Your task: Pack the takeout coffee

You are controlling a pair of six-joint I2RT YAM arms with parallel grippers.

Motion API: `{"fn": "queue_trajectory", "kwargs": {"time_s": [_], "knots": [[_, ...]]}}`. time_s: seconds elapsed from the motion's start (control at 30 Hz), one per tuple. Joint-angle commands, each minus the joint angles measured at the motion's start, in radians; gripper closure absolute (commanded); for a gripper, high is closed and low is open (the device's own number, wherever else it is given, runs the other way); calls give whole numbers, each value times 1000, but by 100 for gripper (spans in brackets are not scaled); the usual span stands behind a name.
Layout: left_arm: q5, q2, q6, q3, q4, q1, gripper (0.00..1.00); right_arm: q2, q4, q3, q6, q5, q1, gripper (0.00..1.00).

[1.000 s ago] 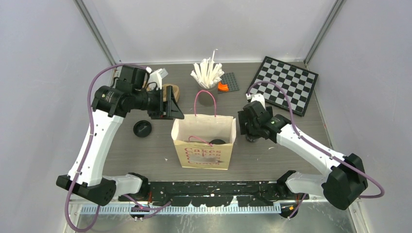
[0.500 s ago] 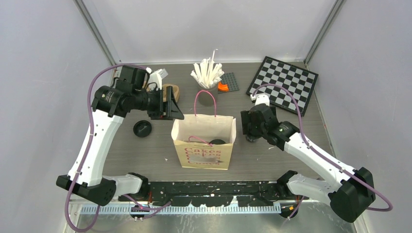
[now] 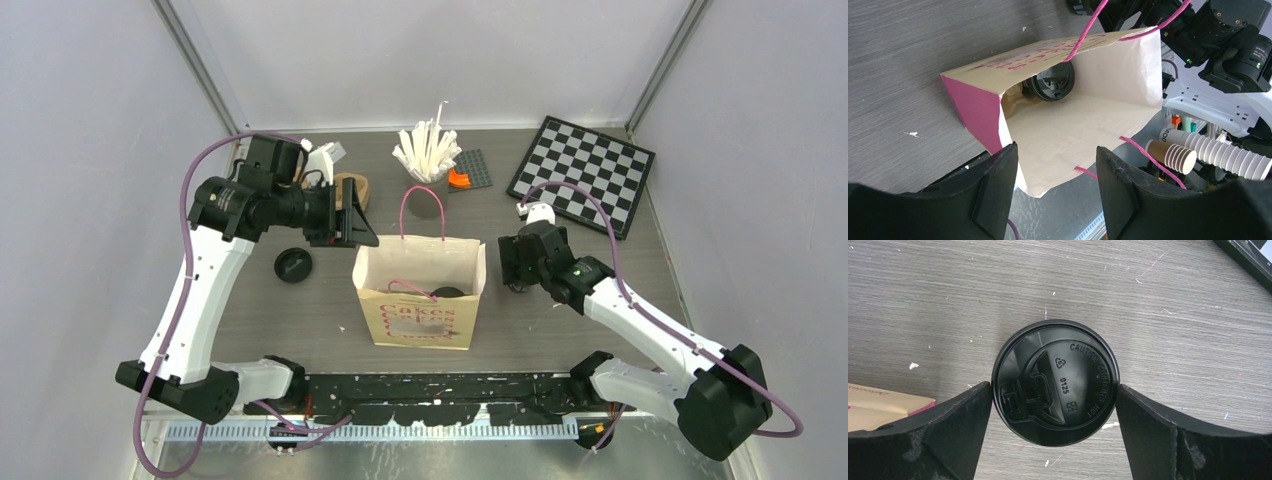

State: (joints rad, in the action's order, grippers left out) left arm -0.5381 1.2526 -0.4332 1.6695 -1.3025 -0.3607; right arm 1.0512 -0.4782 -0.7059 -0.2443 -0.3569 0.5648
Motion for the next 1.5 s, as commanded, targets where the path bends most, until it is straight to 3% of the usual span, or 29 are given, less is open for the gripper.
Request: {"fn": "queue_trajectory", "kwargs": {"time_s": [0.0,0.17,0.27,0.73,1.47], "knots": [[1,-16,13,24,10,-3,40,-32,42,-2,-4,1,-8,7],[2,-15,8,26,13,-3,40,-18,42,-8,3,5,-10,11],[1,-13,7,26,14,-3,39,-19,41,-17,-1,6,-10,3],[0,-10,3,20,23,-3,39,-19,19,-72,9,3,-12,3],[12,-29,-1,16,15,-3,39,13,35,-25,-2,28,-40,16]]}}
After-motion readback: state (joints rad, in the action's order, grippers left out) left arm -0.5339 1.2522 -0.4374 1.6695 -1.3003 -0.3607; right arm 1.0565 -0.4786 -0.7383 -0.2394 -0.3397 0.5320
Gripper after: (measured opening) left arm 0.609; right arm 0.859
